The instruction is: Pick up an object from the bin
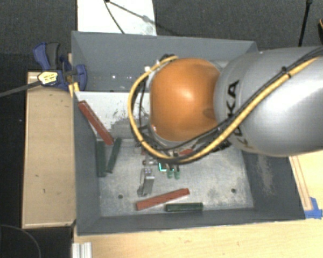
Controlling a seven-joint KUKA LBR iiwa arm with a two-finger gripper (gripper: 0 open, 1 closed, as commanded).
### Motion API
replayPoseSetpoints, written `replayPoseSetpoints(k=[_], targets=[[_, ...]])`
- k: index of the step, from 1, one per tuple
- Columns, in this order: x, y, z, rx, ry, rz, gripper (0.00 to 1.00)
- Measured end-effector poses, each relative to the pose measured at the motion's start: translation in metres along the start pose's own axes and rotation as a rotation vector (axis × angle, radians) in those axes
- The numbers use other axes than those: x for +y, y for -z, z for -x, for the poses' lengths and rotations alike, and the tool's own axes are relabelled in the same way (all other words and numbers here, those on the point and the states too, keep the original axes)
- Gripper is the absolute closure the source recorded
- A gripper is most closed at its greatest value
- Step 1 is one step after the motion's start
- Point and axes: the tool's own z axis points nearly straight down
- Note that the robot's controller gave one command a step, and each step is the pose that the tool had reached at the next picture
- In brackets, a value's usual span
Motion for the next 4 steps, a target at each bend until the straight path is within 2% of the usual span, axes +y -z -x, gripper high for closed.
replayPoseSetpoints(k=[1, 2, 3, 4], targets=[[-0.087, -0.161, 0.001, -0.005, 0.226, -0.001, 0.0], [-0.137, -0.128, -0.009, -0.004, 0.005, -0.001, 0.0], [-0.067, -0.129, -0.01, -0.009, 0.113, 0.004, 0.0], [-0.123, -0.159, -0.008, -0.014, 0.064, 0.001, 0.0]])
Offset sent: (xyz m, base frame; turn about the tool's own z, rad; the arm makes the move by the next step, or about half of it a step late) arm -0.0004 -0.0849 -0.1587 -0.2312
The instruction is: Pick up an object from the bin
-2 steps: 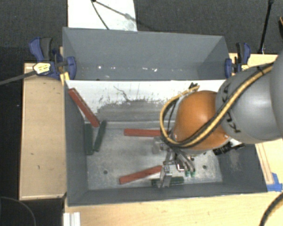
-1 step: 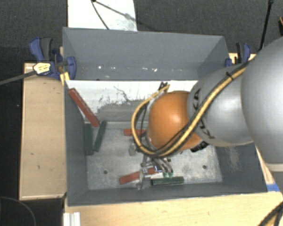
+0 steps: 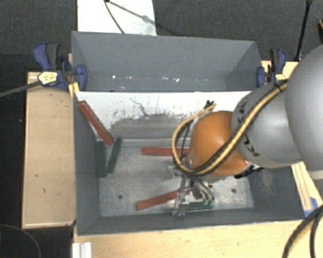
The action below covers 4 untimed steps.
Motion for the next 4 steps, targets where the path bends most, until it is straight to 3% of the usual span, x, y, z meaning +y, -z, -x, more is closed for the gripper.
replayPoseSetpoints(k=[1, 2, 4], targets=[[0.036, 0.002, 0.004, -0.007, 0.623, 0.003, 0.0], [0.035, 0.001, 0.003, -0.001, 0.615, 0.004, 1.0], [0.036, 0.049, 0.005, 0.002, 0.592, 0.003, 1.0]])
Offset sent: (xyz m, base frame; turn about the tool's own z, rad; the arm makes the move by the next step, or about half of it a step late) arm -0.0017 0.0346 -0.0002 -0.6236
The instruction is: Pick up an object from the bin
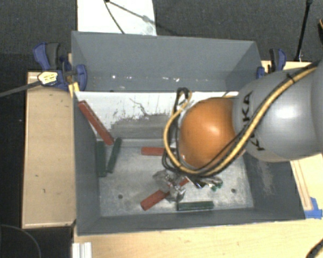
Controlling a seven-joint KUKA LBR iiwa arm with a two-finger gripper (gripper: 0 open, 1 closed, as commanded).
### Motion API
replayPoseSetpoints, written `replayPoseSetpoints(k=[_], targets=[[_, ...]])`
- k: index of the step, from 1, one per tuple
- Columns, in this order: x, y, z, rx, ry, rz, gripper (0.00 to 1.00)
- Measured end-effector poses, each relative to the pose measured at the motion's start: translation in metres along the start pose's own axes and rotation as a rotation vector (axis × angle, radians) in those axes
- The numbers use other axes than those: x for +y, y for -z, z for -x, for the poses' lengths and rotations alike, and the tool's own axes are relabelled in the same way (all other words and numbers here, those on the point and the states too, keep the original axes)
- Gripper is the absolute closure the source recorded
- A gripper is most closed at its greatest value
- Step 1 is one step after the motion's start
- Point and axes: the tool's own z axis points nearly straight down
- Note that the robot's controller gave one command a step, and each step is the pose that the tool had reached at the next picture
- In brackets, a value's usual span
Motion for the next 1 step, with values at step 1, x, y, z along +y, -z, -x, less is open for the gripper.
replayPoseSetpoints(k=[1], targets=[[-0.0008, 0.055, 0.0018, -0.001, -0.01, -0.001, 1.0]])
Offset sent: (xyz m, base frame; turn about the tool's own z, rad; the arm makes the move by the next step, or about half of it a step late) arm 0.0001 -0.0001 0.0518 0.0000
